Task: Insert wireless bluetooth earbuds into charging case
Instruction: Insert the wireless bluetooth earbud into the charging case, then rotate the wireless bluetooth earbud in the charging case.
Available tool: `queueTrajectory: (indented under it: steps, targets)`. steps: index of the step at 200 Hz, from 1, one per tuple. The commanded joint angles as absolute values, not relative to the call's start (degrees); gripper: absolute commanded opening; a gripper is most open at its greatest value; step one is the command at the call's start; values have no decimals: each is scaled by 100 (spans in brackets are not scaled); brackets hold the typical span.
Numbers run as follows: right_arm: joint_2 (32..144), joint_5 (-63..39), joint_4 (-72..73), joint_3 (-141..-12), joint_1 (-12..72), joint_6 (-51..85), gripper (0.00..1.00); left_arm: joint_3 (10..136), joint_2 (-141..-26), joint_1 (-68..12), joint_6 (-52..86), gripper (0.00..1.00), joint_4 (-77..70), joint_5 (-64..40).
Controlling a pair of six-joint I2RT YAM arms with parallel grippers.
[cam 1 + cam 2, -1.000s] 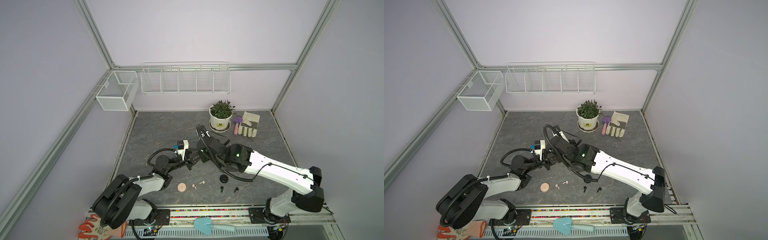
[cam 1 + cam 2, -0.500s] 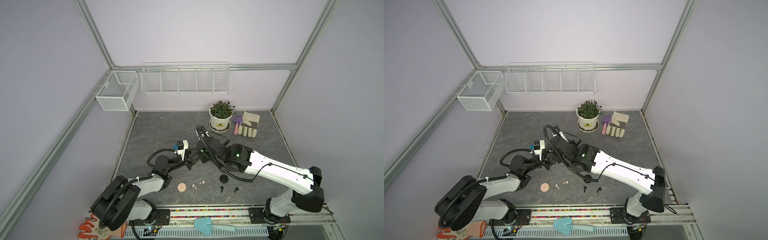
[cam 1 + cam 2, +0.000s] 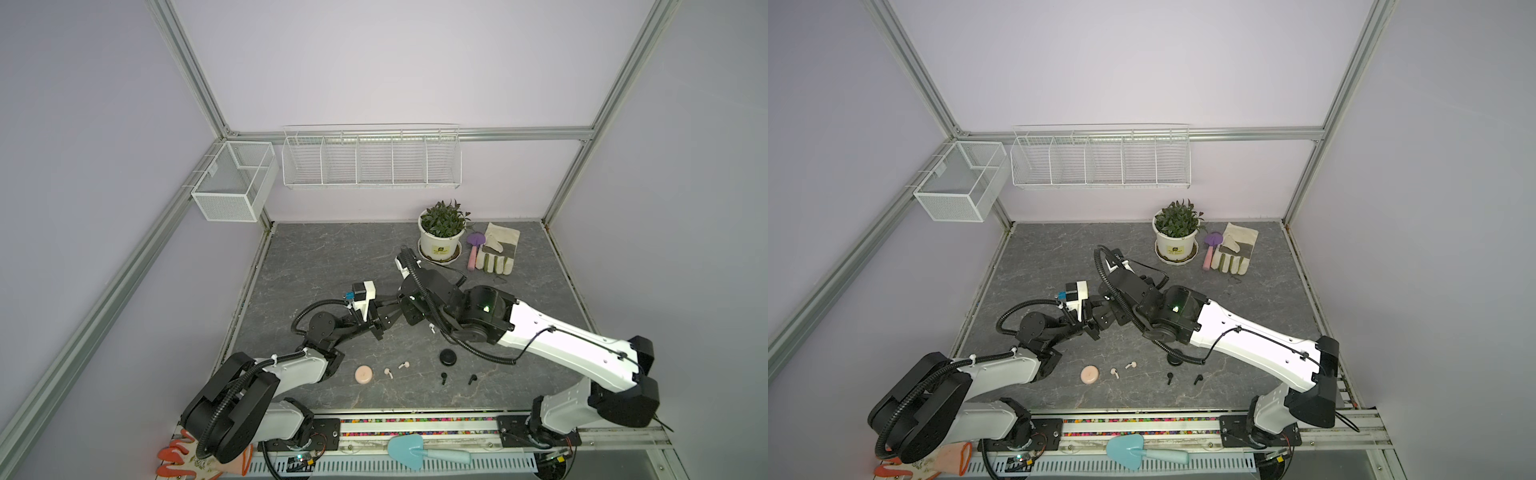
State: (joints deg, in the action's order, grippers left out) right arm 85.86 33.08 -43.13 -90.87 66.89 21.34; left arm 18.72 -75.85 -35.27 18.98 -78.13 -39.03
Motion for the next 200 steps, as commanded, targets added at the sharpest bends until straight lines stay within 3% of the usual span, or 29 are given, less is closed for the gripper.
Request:
queueTrajectory:
  steps: [1,65,119,200]
  targets:
    - [8316,3069,-4464,-9241,6590,2128,54,1837,-7514,-3542,1802,0,-8112,-3927]
    - [8011,2068,-4678,-9323,6262,1937,56,1819,-7513,-3542,1758,0,-8112,-3918]
    - [8153,843,-4944,-9568,6051,1777,51,1811,-7528,-3542,1623,0,-8112,-3973]
    - [8410,661,-4857,-9600,5838,1706,41,1806,-7521,-3545,1582,0,-8104,-4086]
